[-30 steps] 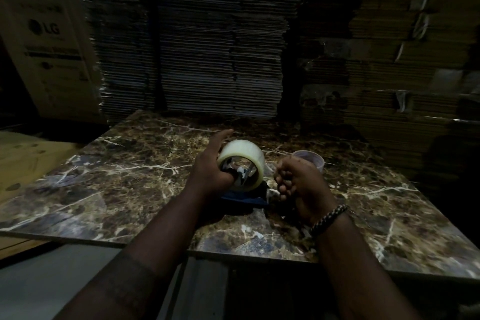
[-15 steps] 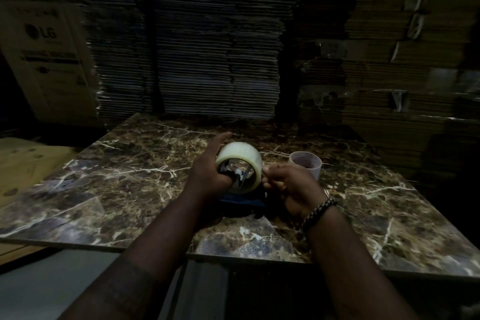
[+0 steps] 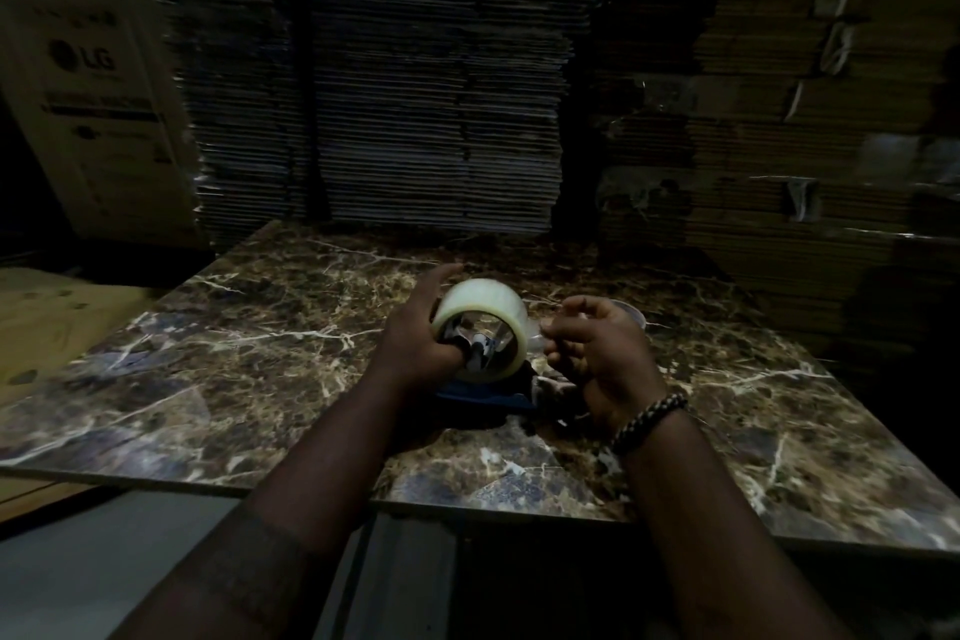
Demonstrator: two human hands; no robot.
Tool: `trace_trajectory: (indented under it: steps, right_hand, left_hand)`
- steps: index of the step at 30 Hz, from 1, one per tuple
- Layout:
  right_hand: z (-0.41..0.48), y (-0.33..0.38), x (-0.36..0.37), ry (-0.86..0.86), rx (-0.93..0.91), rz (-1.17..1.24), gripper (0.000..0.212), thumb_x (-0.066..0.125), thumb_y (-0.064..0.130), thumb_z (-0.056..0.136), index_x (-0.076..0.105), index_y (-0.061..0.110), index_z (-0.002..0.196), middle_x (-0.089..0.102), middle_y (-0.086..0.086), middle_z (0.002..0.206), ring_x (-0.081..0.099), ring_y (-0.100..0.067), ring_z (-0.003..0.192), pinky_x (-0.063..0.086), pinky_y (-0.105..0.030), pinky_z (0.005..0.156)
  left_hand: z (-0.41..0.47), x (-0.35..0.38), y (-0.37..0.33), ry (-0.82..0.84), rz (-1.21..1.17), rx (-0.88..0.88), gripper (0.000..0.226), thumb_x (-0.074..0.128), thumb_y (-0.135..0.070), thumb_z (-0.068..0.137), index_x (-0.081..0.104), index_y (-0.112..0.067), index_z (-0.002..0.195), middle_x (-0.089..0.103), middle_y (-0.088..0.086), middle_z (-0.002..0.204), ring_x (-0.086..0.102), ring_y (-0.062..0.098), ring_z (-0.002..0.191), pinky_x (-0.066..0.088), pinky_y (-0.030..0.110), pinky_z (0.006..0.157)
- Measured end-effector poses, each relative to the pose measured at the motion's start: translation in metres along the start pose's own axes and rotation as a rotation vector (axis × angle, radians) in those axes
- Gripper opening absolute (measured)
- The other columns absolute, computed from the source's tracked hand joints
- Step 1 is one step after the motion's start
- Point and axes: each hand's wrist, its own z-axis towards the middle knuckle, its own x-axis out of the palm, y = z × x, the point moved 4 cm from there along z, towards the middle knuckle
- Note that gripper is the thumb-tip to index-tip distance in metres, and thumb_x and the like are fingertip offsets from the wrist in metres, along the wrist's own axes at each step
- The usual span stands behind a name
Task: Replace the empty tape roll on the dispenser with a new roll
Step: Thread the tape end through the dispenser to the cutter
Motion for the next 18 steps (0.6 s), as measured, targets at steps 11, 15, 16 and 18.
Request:
trace_trajectory:
  steps: [11, 15, 16, 18]
  right_hand:
    - [-0.008, 0.008, -0.006, -0.044, -0.244, 0.131, 0.042, 0.067, -0.015, 0.084, 0.055, 0.008, 0.116, 0.062, -0.008, 0.075, 0.061, -0.018, 0.052, 0.05, -0.028, 0.046]
    - [-0.008, 0.01, -0.008, -0.028, -0.282, 0.187, 0.043, 0.065, -0.014, 0.086, 0.052, 0.009, 0.121, 0.064, -0.016, 0.083, 0.06, -0.019, 0.054, 0.05, -0.028, 0.047]
    - [-0.008, 0.01, -0.007, -0.024, -0.278, 0.196, 0.044, 0.065, -0.013, 0.087, 0.052, 0.009, 0.122, 0.063, -0.016, 0.084, 0.06, -0.019, 0.055, 0.05, -0.028, 0.047]
    - [-0.007, 0.011, -0.005, -0.008, -0.258, 0.223, 0.045, 0.065, -0.012, 0.087, 0.052, 0.01, 0.124, 0.062, -0.014, 0.085, 0.059, -0.019, 0.057, 0.051, -0.027, 0.049]
  left_hand:
    - [-0.001, 0.002, 0.001, 0.018, 0.026, 0.068, 0.077, 0.068, -0.022, 0.066, 0.052, -0.046, 0.138, 0.067, -0.004, 0.125, 0.068, 0.023, 0.111, 0.059, 0.043, 0.093]
    - [-0.001, 0.002, 0.0, 0.044, 0.022, 0.084, 0.078, 0.07, -0.025, 0.067, 0.051, -0.05, 0.138, 0.069, -0.004, 0.127, 0.069, 0.023, 0.112, 0.06, 0.044, 0.093]
    - [0.0, 0.002, 0.0, 0.051, 0.025, 0.084, 0.079, 0.069, -0.026, 0.067, 0.05, -0.05, 0.139, 0.068, -0.004, 0.128, 0.068, 0.025, 0.113, 0.059, 0.045, 0.094]
    - [0.0, 0.003, 0.001, 0.064, 0.034, 0.084, 0.08, 0.069, -0.026, 0.067, 0.049, -0.046, 0.142, 0.067, -0.002, 0.131, 0.066, 0.025, 0.116, 0.058, 0.045, 0.096]
